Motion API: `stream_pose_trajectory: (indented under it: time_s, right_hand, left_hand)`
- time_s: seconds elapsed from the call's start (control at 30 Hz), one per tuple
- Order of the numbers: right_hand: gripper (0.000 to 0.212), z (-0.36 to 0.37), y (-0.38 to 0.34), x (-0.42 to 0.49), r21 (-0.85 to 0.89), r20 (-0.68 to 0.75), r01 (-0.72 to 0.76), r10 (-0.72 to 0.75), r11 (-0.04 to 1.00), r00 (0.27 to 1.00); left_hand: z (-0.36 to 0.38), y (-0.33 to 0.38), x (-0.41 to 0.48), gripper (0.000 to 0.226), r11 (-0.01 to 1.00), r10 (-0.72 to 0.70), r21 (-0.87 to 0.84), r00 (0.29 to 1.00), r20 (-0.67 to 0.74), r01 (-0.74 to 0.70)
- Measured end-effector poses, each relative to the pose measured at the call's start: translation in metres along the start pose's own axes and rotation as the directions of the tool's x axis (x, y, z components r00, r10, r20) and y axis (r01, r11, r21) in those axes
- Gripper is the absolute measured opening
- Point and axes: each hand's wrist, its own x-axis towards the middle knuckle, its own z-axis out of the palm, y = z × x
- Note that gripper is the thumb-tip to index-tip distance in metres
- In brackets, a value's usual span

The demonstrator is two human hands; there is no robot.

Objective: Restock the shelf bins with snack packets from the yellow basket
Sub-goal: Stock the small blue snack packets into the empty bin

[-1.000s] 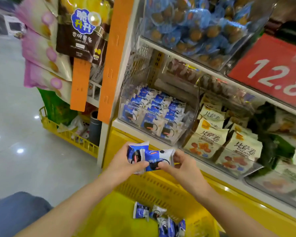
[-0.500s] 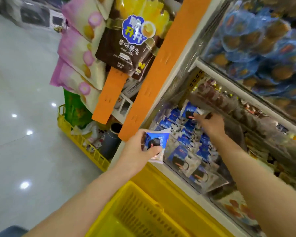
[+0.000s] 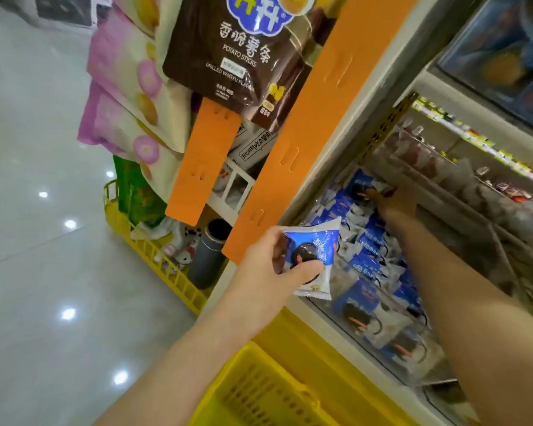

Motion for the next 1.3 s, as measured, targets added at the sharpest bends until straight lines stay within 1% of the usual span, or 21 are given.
stream_pose_trajectory:
  time_s: [0.07, 0.13, 0.17, 0.23, 0.3, 0.37, 0.43, 0.5, 0.57, 0.6, 0.67, 0.73, 0.8, 0.83, 0.9, 0.93, 1.0, 1.07, 1.13, 1.2, 1.3]
  right_hand:
    - [0.039, -0.002, 0.001, 0.005, 0.001, 0.021, 0.024, -0.024, 1.000, 0.999]
    - [0.027, -0.003, 0.000, 0.007, -0.011, 0.039, 0.065, -0.064, 0.998, 0.997]
    - [0.025, -0.004, -0.001, 0.007, -0.027, 0.045, 0.073, -0.071, 0.997, 0.996]
    - [0.032, -0.005, -0.002, 0.005, -0.066, 0.053, 0.062, -0.058, 0.996, 0.997]
    - [0.032, -0.011, -0.005, -0.004, -0.098, 0.041, 0.059, -0.055, 0.993, 0.998]
    - [0.035, -0.018, -0.004, -0.018, -0.124, 0.007, 0.086, -0.085, 0.989, 0.996]
    - [0.038, -0.023, -0.001, -0.041, -0.077, -0.024, 0.142, -0.144, 0.987, 0.989]
    - [0.026, -0.032, 0.000, -0.075, 0.053, -0.080, 0.234, -0.230, 0.971, 0.970]
    - [0.012, -0.044, -0.001, -0.116, 0.196, -0.115, 0.361, -0.345, 0.912, 0.932]
    - [0.007, -0.052, -0.003, -0.135, 0.227, -0.112, 0.416, -0.400, 0.881, 0.909]
    - [0.009, -0.066, -0.004, -0.170, 0.274, -0.081, 0.475, -0.472, 0.836, 0.878]
    - [0.010, -0.075, -0.003, -0.197, 0.348, 0.013, 0.424, -0.457, 0.836, 0.890]
    - [0.003, -0.077, -0.001, -0.217, 0.410, 0.198, 0.309, -0.415, 0.858, 0.888]
    - [0.007, -0.077, 0.000, -0.226, 0.442, 0.280, 0.244, -0.392, 0.863, 0.876]
    - [0.015, -0.077, 0.004, -0.237, 0.512, 0.378, 0.114, -0.343, 0.851, 0.860]
    - [0.019, -0.080, 0.006, -0.240, 0.530, 0.400, 0.072, -0.324, 0.845, 0.858]
    - [0.024, -0.092, 0.009, -0.242, 0.509, 0.422, 0.059, -0.309, 0.859, 0.853]
    - [0.033, -0.104, 0.012, -0.239, 0.467, 0.450, 0.079, -0.314, 0.881, 0.836]
    - [0.039, -0.114, 0.014, -0.236, 0.441, 0.462, 0.087, -0.309, 0.893, 0.831]
    - [0.043, -0.119, 0.016, -0.232, 0.430, 0.467, 0.039, -0.259, 0.902, 0.846]
    - [0.036, -0.126, 0.019, -0.223, 0.401, 0.524, -0.029, -0.203, 0.916, 0.827]
  left_hand:
    - [0.001, 0.001, 0.000, 0.033, 1.000, 0.000, -0.004, 1.000, 0.002, 0.000]
    - [0.002, 0.004, -0.001, 0.033, 1.000, -0.010, -0.005, 1.000, 0.005, 0.010]
    - [0.003, 0.005, -0.002, 0.033, 1.000, -0.018, -0.001, 1.000, 0.010, 0.018]
    - [0.005, 0.007, -0.004, 0.032, 0.999, -0.036, 0.018, 0.999, 0.025, 0.036]
    - [0.010, 0.007, -0.007, 0.028, 0.998, -0.063, 0.030, 0.997, 0.035, 0.062]
    - [0.014, 0.007, -0.009, 0.021, 0.995, -0.098, 0.031, 0.995, 0.038, 0.096]
    - [0.018, 0.007, -0.012, 0.019, 0.992, -0.122, 0.038, 0.991, 0.048, 0.120]
    - [0.021, 0.008, -0.015, 0.023, 0.991, -0.127, 0.045, 0.990, 0.061, 0.124]
    - [0.024, 0.010, -0.019, 0.029, 0.990, -0.137, 0.037, 0.989, 0.063, 0.135]
    - [0.025, 0.011, -0.022, 0.032, 0.989, -0.145, 0.031, 0.987, 0.067, 0.143]
    - [0.030, 0.013, -0.029, 0.033, 0.988, -0.152, 0.012, 0.986, 0.070, 0.151]
    - [0.036, 0.015, -0.036, 0.029, 0.989, -0.138, -0.048, 0.989, 0.047, 0.141]
    - [0.042, 0.018, -0.044, 0.031, 0.983, -0.122, -0.137, 0.992, 0.020, 0.123]
    - [0.045, 0.019, -0.047, 0.033, 0.979, -0.114, -0.168, 0.993, 0.005, 0.113]
    - [0.049, 0.021, -0.051, 0.034, 0.972, -0.107, -0.214, 0.994, -0.016, 0.101]
    - [0.050, 0.022, -0.054, 0.033, 0.968, -0.111, -0.227, 0.994, -0.013, 0.105]
    - [0.052, 0.024, -0.057, 0.024, 0.971, -0.110, -0.214, 0.994, 0.011, 0.110]
    - [0.052, 0.026, -0.058, 0.018, 0.986, -0.064, -0.153, 0.997, 0.045, 0.070]
    - [0.053, 0.028, -0.056, 0.018, 0.995, -0.014, -0.098, 0.996, 0.085, 0.022]
    - [0.055, 0.030, -0.052, 0.017, 0.996, 0.013, -0.083, 0.995, 0.103, -0.005]
    - [0.058, 0.034, -0.043, 0.016, 0.997, 0.040, -0.065, 0.996, 0.085, -0.035]
